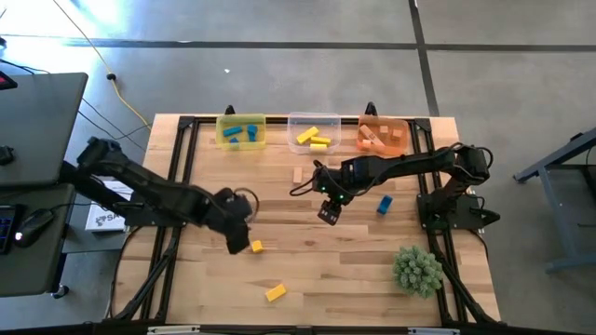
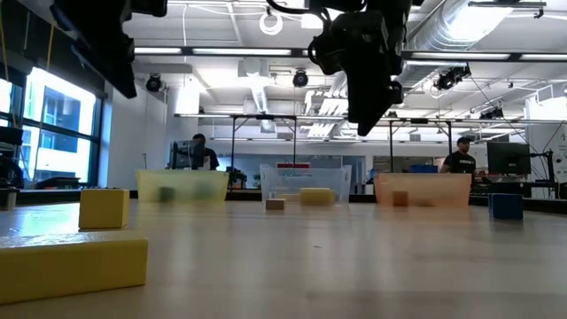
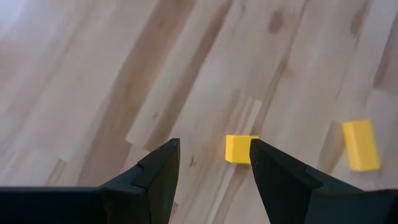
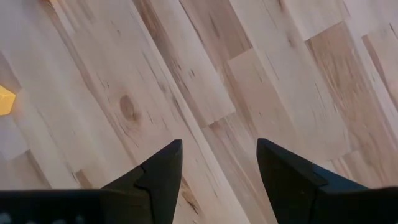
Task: Sort & place blocks by color
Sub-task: Put the yellow block into the transparent bin
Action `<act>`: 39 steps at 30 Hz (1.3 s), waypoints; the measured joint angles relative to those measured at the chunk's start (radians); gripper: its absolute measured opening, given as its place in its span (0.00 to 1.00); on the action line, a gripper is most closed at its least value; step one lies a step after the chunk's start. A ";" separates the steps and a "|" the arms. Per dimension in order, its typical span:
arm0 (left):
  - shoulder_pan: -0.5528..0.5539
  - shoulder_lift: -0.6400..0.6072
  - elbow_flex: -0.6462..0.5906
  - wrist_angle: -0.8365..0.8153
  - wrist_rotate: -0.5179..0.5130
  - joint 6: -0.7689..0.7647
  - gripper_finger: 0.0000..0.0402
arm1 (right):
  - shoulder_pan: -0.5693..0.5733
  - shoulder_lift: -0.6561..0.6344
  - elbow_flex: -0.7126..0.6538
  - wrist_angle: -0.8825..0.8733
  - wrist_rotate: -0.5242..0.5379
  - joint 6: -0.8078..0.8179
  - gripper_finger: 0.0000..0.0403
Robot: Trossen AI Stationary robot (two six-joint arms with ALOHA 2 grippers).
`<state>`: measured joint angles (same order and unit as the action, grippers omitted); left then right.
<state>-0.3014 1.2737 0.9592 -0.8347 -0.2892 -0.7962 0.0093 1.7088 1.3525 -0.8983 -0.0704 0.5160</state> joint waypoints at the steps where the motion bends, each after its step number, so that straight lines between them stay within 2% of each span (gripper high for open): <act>1: -0.016 0.021 0.000 0.009 -0.008 0.009 0.46 | 0.000 0.000 0.000 0.003 0.000 0.000 0.48; 9: -0.101 0.175 0.000 0.101 -0.014 0.022 0.46 | 0.000 0.000 0.000 0.021 0.010 0.008 0.48; 16: -0.102 0.256 0.002 0.165 0.025 -0.019 0.46 | 0.014 0.000 0.000 0.038 0.024 0.007 0.48; 34: -0.065 0.304 0.000 0.203 0.057 0.003 0.46 | 0.031 0.000 0.000 0.073 0.043 0.026 0.48; 39: -0.059 0.356 0.000 0.204 0.076 0.012 0.46 | 0.031 0.000 0.000 0.074 0.042 0.026 0.48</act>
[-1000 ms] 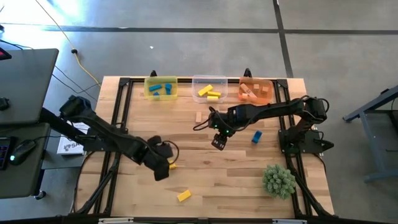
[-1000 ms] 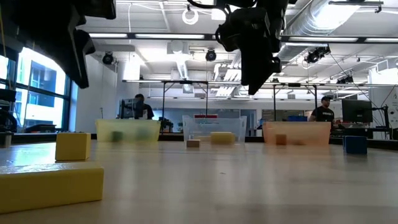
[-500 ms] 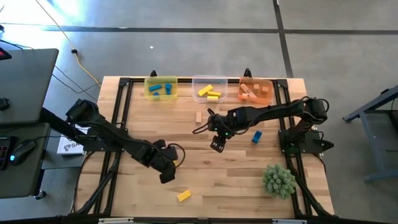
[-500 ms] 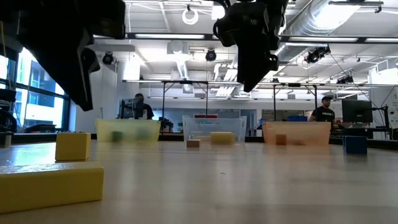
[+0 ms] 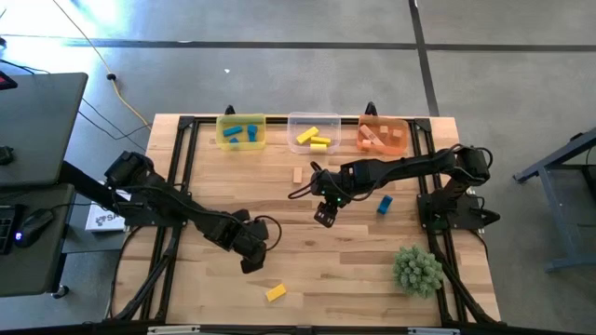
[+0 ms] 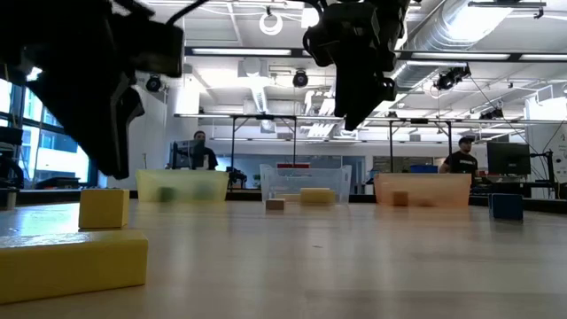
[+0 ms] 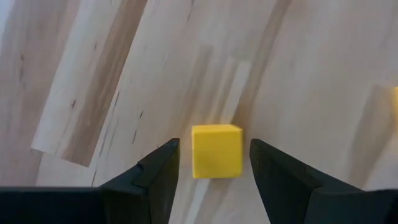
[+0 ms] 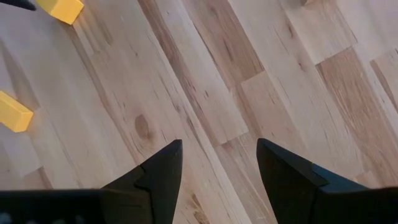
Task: Sort & place blocks by color
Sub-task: Put the yellow block into the transparent bin
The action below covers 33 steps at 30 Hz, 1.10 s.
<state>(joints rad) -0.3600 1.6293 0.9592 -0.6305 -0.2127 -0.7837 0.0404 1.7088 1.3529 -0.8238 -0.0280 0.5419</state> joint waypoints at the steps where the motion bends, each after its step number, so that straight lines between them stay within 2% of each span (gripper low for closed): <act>1: 0.000 0.012 0.000 -0.002 0.006 0.001 0.46 | 0.000 0.000 0.000 0.001 0.000 0.000 0.48; 6: 0.002 0.064 0.000 0.006 0.045 0.002 0.46 | 0.000 0.000 0.000 0.000 -0.001 0.000 0.48; 18: 0.002 0.128 0.000 0.035 0.036 0.008 0.45 | 0.000 0.000 0.000 0.004 -0.002 -0.008 0.48; 21: 0.002 0.128 0.000 0.037 0.029 0.020 0.41 | 0.000 0.000 0.000 0.006 -0.002 -0.008 0.48; 26: 0.002 0.126 0.000 0.036 0.026 0.029 0.27 | 0.000 0.000 0.000 0.015 -0.002 -0.008 0.48; 33: 0.008 0.122 0.000 0.075 0.074 0.037 0.26 | -0.002 0.000 0.000 0.029 -0.001 -0.008 0.48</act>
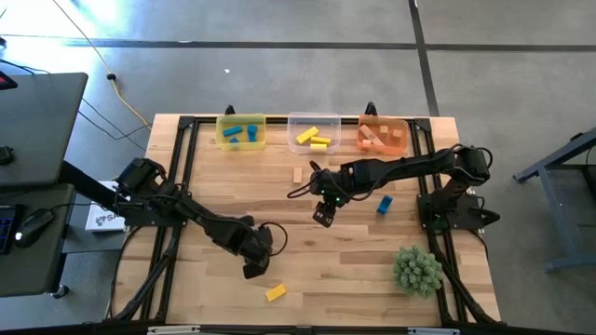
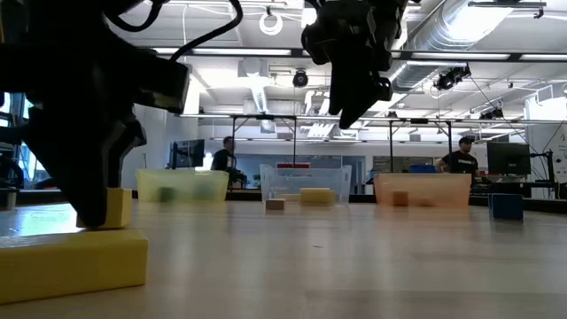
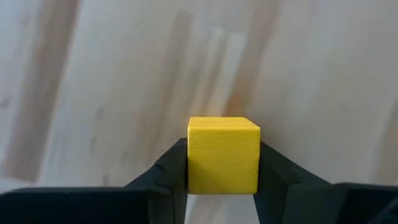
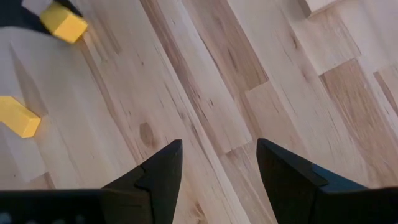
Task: Sort & place blocks by color
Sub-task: Put the yellow block into the transparent bin
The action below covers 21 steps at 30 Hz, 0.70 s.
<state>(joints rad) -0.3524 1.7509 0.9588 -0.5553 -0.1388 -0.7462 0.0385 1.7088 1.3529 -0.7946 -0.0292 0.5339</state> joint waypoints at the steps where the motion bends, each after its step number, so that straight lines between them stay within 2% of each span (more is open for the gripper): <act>1: 0.003 0.000 0.000 0.016 0.011 0.010 0.26 | -0.002 0.000 0.000 0.004 0.001 0.000 0.48; 9: 0.099 -0.018 0.000 0.036 0.026 0.146 0.26 | -0.044 0.000 0.000 0.025 -0.001 0.000 0.48; 21: 0.411 -0.062 0.000 0.117 0.085 0.444 0.26 | -0.152 0.000 0.000 0.028 -0.008 -0.016 0.48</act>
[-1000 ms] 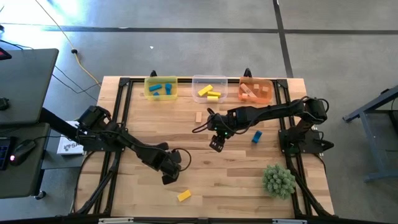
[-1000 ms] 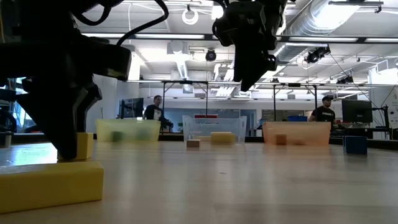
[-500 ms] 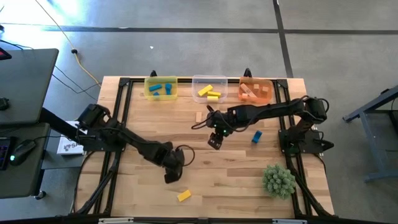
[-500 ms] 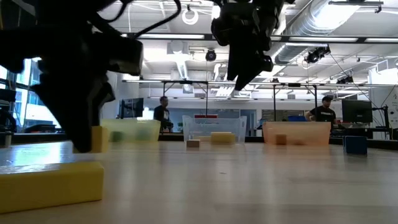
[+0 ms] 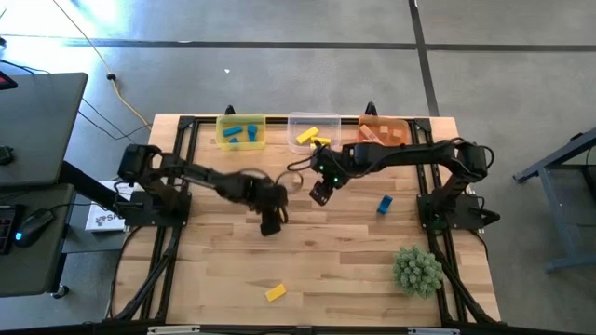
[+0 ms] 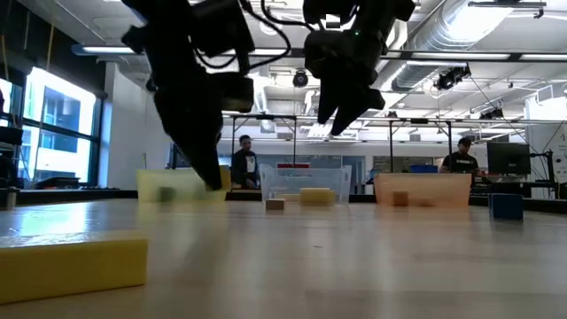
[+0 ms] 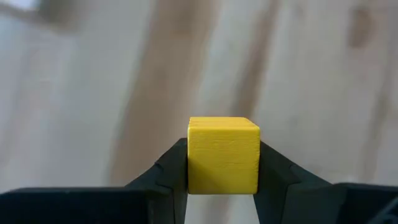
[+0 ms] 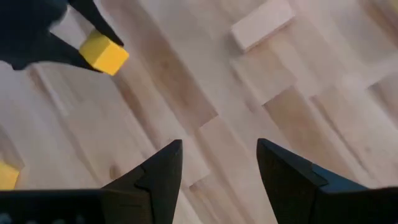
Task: Sort & place blocks by color
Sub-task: Put the yellow block into the transparent bin
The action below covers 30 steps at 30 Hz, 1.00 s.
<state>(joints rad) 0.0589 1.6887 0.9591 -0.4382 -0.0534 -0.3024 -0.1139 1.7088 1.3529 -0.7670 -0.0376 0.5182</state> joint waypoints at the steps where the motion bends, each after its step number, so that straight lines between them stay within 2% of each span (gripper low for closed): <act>1: 0.030 -0.007 -0.002 -0.001 0.013 0.024 0.26 | -0.012 0.000 0.000 0.000 0.000 0.002 0.48; 13: 0.334 -0.022 0.000 0.183 0.134 0.204 0.26 | -0.126 0.000 0.000 0.003 0.000 0.068 0.48; 23: 0.478 -0.022 0.000 0.409 0.159 0.228 0.26 | -0.157 0.000 0.000 0.051 0.003 0.114 0.48; 30: 0.546 -0.022 0.000 0.611 0.161 0.228 0.26 | -0.159 0.000 0.000 0.127 0.061 0.113 0.48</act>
<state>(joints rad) 0.6053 1.6669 0.9588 0.1725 0.1080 -0.0746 -0.2727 1.7092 1.3529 -0.6401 0.0231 0.6308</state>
